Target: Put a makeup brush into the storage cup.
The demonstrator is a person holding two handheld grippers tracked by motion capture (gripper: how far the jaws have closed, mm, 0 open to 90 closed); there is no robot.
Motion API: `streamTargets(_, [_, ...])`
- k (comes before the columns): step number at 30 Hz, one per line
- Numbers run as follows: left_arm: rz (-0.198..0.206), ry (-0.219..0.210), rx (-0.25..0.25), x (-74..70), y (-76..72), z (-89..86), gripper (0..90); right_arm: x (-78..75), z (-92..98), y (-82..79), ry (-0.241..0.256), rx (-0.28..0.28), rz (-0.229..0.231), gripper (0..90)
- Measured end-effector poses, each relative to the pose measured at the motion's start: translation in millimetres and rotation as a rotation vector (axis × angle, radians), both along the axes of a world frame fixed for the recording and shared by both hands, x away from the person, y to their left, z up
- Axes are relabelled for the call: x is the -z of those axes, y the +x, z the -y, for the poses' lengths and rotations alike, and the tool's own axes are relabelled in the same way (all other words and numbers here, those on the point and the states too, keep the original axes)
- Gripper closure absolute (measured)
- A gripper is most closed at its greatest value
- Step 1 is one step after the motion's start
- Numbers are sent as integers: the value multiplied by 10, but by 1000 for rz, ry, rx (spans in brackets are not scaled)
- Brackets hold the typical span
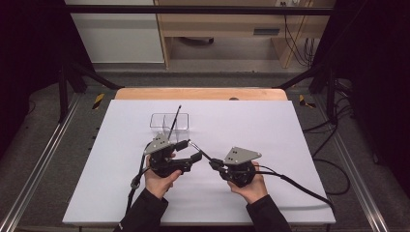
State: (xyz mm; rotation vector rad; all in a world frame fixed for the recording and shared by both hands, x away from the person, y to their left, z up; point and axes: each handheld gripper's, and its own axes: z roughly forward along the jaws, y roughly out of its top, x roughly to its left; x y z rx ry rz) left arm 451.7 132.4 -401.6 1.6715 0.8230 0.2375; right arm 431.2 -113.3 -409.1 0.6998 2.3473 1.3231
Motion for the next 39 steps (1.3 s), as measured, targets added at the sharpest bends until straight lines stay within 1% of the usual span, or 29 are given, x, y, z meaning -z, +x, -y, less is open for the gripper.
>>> streamTargets(5, [-14, -22, 6, 20, 6, 49, 342, 27, -21, -10, 6, -6, -2, 842])
streamTargets(10, [-34, -36, 13, 36, 14, 72, 448, 31, -27, -22, 15, -13, 3, 842])
streamTargets(14, [-51, -68, 19, 36, 15, 64, 545, 28, -27, -29, 22, -9, 9, 842])
streamTargets(16, [-53, -83, 23, 36, 10, 57, 600, 28, -29, -30, 25, -9, 10, 842])
streamTargets(18, [-61, -95, 27, 42, 12, 51, 638, 30, -31, -30, 28, -8, 11, 842])
streamTargets(22, [-73, -129, 33, 51, 13, 38, 676, 38, -37, -28, 33, -13, 8, 842])
streamTargets(26, [-72, -161, 36, 54, 0, 37, 712, 50, -46, -26, 34, -18, 9, 841])
streamTargets(29, [-65, -178, 42, 44, -15, 41, 741, 59, -53, -23, 35, -19, 11, 839])
streamTargets(33, [-56, -199, 62, 27, -47, 51, 784, 75, -66, -23, 35, -22, 9, 838])
streamTargets(37, [-38, -215, 75, 5, -87, 71, 816, 80, -74, -27, 43, -26, 8, 836])
streamTargets(39, [-33, -215, 83, -12, -104, 84, 828, 75, -75, -31, 45, -27, 8, 835])
